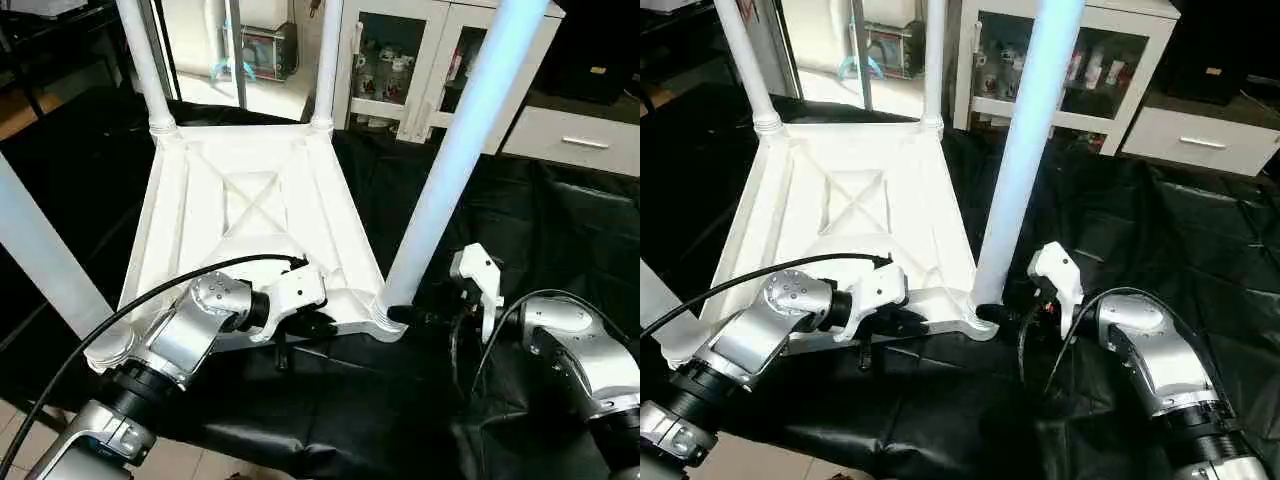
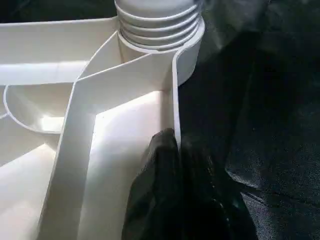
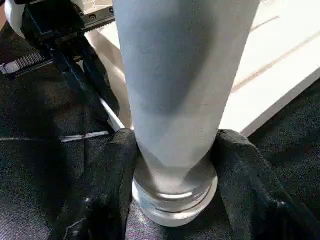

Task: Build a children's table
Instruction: Rotate leg to tighten

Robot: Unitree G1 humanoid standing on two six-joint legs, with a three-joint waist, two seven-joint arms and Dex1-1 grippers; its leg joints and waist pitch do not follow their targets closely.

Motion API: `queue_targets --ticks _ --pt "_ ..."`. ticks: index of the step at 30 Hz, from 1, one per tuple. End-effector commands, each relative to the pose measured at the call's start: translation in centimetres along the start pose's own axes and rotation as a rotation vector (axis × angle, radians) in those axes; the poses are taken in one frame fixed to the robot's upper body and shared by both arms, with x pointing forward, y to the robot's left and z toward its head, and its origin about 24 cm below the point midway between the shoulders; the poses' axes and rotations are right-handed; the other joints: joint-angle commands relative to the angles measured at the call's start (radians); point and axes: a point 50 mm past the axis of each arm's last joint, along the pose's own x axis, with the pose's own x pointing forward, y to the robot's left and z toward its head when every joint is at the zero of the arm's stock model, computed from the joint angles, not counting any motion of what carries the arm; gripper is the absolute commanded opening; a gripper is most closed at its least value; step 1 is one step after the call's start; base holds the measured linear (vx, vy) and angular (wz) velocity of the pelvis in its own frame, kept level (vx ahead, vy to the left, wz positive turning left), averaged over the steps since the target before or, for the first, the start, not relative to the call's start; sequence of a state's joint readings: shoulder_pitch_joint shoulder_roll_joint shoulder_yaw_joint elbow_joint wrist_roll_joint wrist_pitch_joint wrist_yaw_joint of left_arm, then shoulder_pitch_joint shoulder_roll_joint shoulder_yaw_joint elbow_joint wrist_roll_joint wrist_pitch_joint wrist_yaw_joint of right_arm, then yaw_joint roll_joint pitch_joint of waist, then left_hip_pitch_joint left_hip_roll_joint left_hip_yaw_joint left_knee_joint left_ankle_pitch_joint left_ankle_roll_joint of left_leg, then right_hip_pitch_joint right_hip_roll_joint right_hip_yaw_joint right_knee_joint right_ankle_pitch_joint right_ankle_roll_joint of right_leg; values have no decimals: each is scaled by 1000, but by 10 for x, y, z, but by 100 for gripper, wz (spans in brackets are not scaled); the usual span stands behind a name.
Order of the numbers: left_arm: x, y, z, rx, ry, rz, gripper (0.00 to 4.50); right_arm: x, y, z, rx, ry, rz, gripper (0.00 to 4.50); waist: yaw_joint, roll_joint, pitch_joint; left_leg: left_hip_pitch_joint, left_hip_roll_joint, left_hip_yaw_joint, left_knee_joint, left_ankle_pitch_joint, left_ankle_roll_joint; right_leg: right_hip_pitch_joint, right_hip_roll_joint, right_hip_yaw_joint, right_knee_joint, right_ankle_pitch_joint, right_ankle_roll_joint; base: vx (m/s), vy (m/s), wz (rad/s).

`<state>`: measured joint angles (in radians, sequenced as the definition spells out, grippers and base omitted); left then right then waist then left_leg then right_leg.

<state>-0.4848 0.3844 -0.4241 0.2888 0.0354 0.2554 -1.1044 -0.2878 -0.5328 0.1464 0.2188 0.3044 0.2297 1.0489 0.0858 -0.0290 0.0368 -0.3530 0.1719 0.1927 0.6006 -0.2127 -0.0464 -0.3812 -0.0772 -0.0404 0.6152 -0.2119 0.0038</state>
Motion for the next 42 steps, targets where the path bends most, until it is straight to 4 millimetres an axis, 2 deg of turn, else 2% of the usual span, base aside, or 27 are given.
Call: queue_targets --ticks 1,5,6,8,10,11,13,15,20,21,26,36,38,39,40,42 --pt "10 -9 -7 -8 36 -74 0 4 4 -6 6 31 45 200 -6 -11 -48 9 65 -23 -71 -104 72 34 -73 43 -62 -68 -265 0 0 0" --pt "9 -8 -7 -8 39 -74 0 4 1 -7 -7 32 16 200 -6 -11 -47 9 64 -22 -72 -112 72 33 -74 43 -64 -79 -267 0 0 0" --pt "9 -8 -8 -7 40 -73 0 4 -1 -6 -6 24 2 234 -6 -12 -47 9 64 -22 -72 -117 71 33 -74 43 -65 -86 -266 0 0 0" --pt "9 -8 -8 -6 42 -71 0 5 -3 -4 7 11 -3 269 -8 -13 -46 9 65 -23 -74 -131 64 33 -74 43 -67 -115 -260 0 0 0" --pt "9 -8 -8 -5 43 -67 0 5 -4 -3 6 10 -3 271 -9 -13 -46 10 65 -22 -74 -136 60 32 -73 44 -68 -121 -257 0 0 0" --pt "9 -7 -8 -5 43 -65 0 5 -4 -3 -2 15 -5 289 -8 -17 -47 11 65 -22 -74 -131 60 31 -73 43 -68 -114 -258 0 0 0" --pt "9 -8 -8 -5 43 -64 0 6 -4 -4 -14 23 -8 309 -6 -15 -47 10 65 -22 -73 -114 62 31 -73 43 -64 -93 -260 0 0 0" --pt "9 -8 -8 -5 44 -64 0 7 -4 -4 -18 25 -5 309 -5 -15 -47 10 65 -21 -72 -102 68 32 -73 43 -62 -75 -261 0 0 0" --pt "9 -8 -9 -6 46 -63 0 8 -3 -3 -1 14 10 309 -5 -18 -46 9 65 -21 -73 -119 66 32 -75 44 -66 -105 -257 0 0 0" --pt "9 -8 -9 -6 46 -63 0 8 -3 -3 1 11 12 283 -5 -17 -46 9 66 -22 -74 -118 66 32 -75 44 -65 -106 -256 0 0 0" --pt "8 -6 -10 -4 56 -58 0 8 -3 -3 9 5 26 250 -5 -17 -45 9 66 -22 -74 -124 64 31 -75 43 -67 -114 -255 0 0 0" --pt "5 -7 -12 -11 63 -60 0 9 2 -5 19 13 66 227 -5 -17 -44 9 66 -22 -76 -128 62 31 -75 43 -68 -120 -251 0 0 0" --pt "5 -6 -13 -35 63 -43 0 10 -3 -8 20 22 -3 220 -4 -13 -44 10 66 -23 -77 -137 57 30 -76 44 -69 -128 -251 0 0 0" --pt "6 -5 -13 -44 63 -35 0 10 -5 -9 18 26 -31 218 -5 -15 -44 10 66 -22 -77 -135 54 30 -75 44 -69 -127 -250 0 0 0" --pt "7 -3 -13 -69 62 -7 0 11 -15 -12 30 41 -155 214 -7 -13 -42 10 66 -22 -79 -143 45 28 -76 44 -70 -138 -250 0 0 0" --pt "11 1 -11 -86 61 28 0 13 -22 -16 87 46 -275 213 -15 -14 -39 10 63 -25 -85 -190 21 27 -74 43 -78 -214 -239 0 0 0"
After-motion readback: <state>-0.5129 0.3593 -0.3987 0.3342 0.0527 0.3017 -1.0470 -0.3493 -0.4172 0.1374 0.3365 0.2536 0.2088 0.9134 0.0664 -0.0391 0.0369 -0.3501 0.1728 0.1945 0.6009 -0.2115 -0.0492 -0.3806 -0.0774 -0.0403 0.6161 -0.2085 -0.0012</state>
